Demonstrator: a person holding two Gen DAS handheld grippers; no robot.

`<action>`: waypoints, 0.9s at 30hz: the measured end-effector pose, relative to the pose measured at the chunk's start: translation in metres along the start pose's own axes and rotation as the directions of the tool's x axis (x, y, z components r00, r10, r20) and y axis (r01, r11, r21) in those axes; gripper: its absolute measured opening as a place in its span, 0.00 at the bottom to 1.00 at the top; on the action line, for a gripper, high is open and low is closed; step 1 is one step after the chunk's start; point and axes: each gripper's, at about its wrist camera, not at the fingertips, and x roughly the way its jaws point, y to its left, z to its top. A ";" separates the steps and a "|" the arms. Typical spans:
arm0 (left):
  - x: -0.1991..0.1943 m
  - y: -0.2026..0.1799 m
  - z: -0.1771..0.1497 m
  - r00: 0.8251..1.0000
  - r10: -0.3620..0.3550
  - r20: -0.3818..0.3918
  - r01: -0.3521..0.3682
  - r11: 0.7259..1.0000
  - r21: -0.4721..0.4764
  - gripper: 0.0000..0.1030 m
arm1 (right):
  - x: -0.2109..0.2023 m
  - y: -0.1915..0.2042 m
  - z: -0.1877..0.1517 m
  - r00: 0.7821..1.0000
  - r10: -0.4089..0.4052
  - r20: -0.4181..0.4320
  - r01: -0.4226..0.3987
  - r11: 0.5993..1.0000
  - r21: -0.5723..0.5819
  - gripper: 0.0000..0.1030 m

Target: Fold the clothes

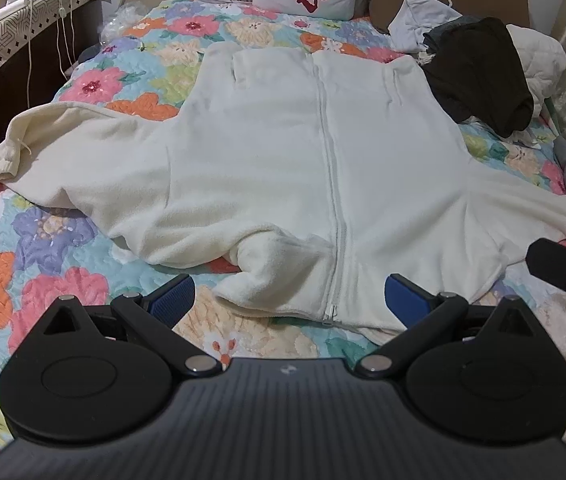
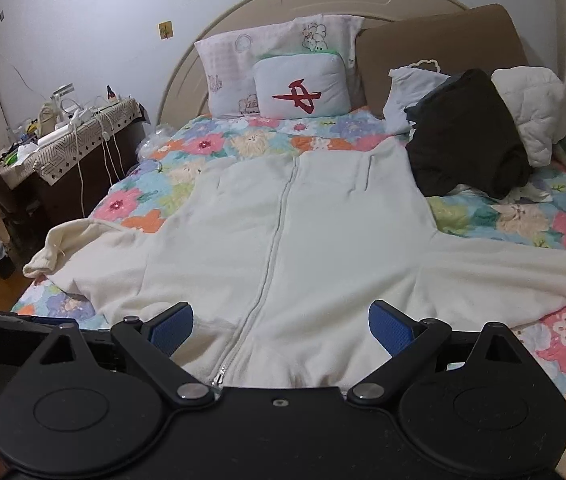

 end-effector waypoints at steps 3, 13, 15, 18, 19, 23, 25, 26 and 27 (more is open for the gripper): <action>0.000 -0.001 0.000 1.000 0.004 -0.004 -0.004 1.000 -0.001 1.00 | -0.005 0.004 -0.001 0.999 -0.041 0.025 0.041 0.999 -0.014 0.94; 0.002 0.000 -0.001 1.000 0.004 -0.010 -0.003 1.000 0.009 1.00 | -0.002 0.003 -0.005 0.999 -0.048 0.000 0.048 0.999 -0.023 0.94; 0.002 -0.001 -0.001 1.000 0.004 -0.013 -0.004 1.000 0.010 1.00 | -0.002 0.003 -0.005 0.999 -0.048 -0.001 0.048 0.999 -0.021 0.94; 0.001 -0.001 -0.001 1.000 0.004 -0.014 -0.004 1.000 0.011 1.00 | -0.001 0.001 -0.004 0.999 -0.045 -0.006 0.045 0.999 -0.019 0.94; 0.001 0.000 -0.001 1.000 0.004 -0.014 -0.004 1.000 0.010 1.00 | 0.000 0.001 -0.004 0.999 -0.044 -0.008 0.044 0.999 -0.019 0.94; 0.002 0.001 -0.001 1.000 0.005 -0.015 -0.005 1.000 0.008 1.00 | 0.001 0.002 -0.005 0.999 -0.042 -0.010 0.042 0.999 -0.020 0.94; 0.002 0.002 -0.001 1.000 0.002 -0.016 -0.002 1.000 0.004 1.00 | 0.001 0.003 -0.006 0.999 -0.041 -0.010 0.041 0.999 -0.021 0.94; 0.002 0.003 -0.001 1.000 -0.001 -0.017 0.001 1.000 0.001 1.00 | 0.001 0.003 -0.006 0.999 -0.041 -0.010 0.041 0.999 -0.021 0.94; 0.003 0.003 -0.001 1.000 -0.003 -0.018 0.003 1.000 -0.002 1.00 | 0.001 0.003 -0.006 0.999 -0.042 -0.011 0.041 0.999 -0.021 0.94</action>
